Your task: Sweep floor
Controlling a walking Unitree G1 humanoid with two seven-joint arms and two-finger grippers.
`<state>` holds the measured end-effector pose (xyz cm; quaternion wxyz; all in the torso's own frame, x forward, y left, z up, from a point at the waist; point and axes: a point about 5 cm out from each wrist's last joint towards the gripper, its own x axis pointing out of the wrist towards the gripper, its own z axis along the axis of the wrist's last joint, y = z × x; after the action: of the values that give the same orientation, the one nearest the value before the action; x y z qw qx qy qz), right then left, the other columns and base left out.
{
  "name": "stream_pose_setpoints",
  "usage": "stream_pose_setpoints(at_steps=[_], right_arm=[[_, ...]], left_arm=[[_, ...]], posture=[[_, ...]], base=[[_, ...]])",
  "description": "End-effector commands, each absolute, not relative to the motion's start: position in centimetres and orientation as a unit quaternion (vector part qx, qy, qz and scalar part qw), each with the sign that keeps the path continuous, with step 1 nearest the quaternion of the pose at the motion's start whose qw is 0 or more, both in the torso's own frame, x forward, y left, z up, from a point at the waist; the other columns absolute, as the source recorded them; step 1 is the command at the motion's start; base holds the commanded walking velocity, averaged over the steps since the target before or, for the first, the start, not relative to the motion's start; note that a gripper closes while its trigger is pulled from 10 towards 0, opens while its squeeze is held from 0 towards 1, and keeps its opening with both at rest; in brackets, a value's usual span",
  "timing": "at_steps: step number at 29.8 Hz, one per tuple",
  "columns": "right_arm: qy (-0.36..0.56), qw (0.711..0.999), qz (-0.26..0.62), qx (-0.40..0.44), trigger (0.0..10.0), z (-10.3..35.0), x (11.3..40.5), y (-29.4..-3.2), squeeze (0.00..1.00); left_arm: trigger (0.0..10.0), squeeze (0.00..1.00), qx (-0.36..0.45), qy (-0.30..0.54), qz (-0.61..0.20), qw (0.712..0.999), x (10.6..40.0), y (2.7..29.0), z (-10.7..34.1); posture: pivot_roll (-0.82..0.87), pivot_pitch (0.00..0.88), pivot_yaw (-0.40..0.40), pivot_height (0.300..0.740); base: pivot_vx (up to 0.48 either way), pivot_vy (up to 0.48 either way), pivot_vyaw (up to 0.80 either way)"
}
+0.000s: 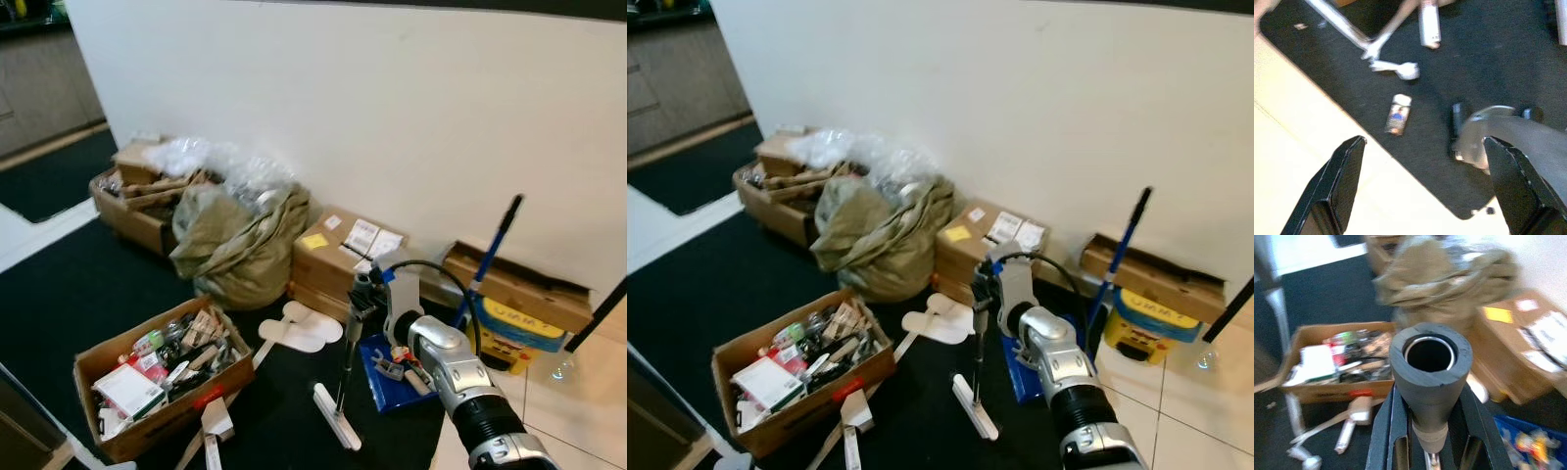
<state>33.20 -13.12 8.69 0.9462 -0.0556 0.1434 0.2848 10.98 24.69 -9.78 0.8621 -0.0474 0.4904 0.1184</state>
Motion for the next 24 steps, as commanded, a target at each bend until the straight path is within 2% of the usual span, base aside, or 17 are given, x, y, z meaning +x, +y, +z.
stream_pose_setpoints(at_steps=[1, 8, 15, 17, 19, 21, 24], right_arm=[[0.152, 0.935, 0.318, -0.041, 10.0, 8.9, 32.9, -12.9, 0.0], [0.157, 0.935, 0.313, -0.053, 10.0, 9.4, 33.2, -13.7, 0.0], [0.211, 0.931, 0.287, -0.083, 10.0, 9.7, 32.9, -17.1, 0.0], [0.228, 0.917, 0.314, -0.091, 10.0, 10.3, 32.3, -17.9, 0.0], [0.228, 0.917, 0.314, -0.091, 10.0, 10.3, 32.3, -17.9, 0.0], [0.237, 0.901, 0.351, -0.093, 10.0, 11.2, 31.7, -18.2, 0.0], [0.236, 0.894, 0.371, -0.087, 10.0, 11.7, 31.4, -18.0, 0.0]], left_arm=[[10.0, 0.0, -0.042, 0.495, 0.111, 0.861, 10.8, 24.5, -9.9], [10.0, 0.0, -0.043, 0.495, 0.109, 0.861, 10.8, 24.4, -9.9], [10.0, 0.0, -0.039, 0.497, 0.101, 0.861, 10.7, 24.3, -9.9], [10.0, 0.0, -0.038, 0.498, 0.1, 0.86, 10.7, 24.3, -9.9], [10.0, 0.0, -0.038, 0.498, 0.1, 0.86, 10.7, 24.3, -9.9], [10.0, 0.0, -0.038, 0.499, 0.099, 0.86, 10.6, 24.3, -10.0], [10.0, 0.0, -0.038, 0.499, 0.099, 0.86, 10.6, 24.3, -10.0]], posture=[[-0.13, 0.0, -0.01, 0.74], [-0.13, 0.0, -0.011, 0.74], [-0.13, 0.0, -0.011, 0.74], [-0.13, 0.0, -0.011, 0.74], [-0.13, 0.0, -0.011, 0.74], [-0.12, 0.0, -0.014, 0.74], [-0.12, 0.0, -0.014, 0.74]], base=[[0.0, 0.416, 0.0], [0.0, 0.209, 0.0], [0.0, 0.0, 0.0], [0.0, 0.0, 0.0], [0.0, 0.0, 0.0], [0.0, 0.0, 0.0], [0.0, 0.0, 0.0]])
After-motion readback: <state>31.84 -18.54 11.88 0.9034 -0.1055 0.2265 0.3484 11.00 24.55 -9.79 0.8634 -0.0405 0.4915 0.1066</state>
